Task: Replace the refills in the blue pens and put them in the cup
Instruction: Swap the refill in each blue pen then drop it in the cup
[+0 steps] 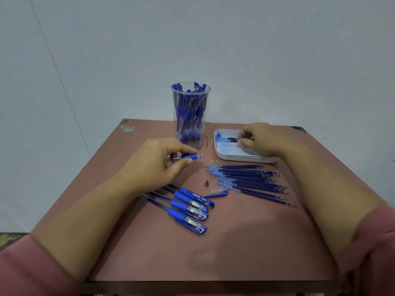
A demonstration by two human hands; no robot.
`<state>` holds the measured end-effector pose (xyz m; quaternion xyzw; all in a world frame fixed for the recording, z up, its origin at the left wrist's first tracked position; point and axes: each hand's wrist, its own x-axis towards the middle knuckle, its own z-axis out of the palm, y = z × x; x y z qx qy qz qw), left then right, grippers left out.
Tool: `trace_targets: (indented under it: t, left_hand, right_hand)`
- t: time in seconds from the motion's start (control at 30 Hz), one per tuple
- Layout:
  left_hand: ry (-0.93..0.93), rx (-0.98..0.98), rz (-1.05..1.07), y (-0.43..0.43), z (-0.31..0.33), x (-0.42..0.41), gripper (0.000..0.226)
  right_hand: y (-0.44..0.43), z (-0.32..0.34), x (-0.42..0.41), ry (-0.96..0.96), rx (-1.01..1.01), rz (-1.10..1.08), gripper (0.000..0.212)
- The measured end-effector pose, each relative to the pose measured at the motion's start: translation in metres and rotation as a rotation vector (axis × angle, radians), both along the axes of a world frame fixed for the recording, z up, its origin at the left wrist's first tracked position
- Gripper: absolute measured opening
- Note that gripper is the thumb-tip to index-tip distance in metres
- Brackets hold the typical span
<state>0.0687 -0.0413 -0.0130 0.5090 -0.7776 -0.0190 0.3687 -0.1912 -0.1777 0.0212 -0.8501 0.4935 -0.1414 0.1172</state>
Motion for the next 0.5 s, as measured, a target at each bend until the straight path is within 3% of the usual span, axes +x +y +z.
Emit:
trace_targets:
  t: [0.17,0.5]
  left_hand:
    - [0.012,0.012,0.000,0.000,0.001,0.001,0.022]
    - [0.038,-0.004,-0.004,0.001,0.002,0.001,0.021]
  right_hand:
    - [0.050,0.016,0.011,-0.215,-0.079,0.145,0.014]
    - [0.079,0.003,0.005,-0.239,-0.119,0.250,0.029]
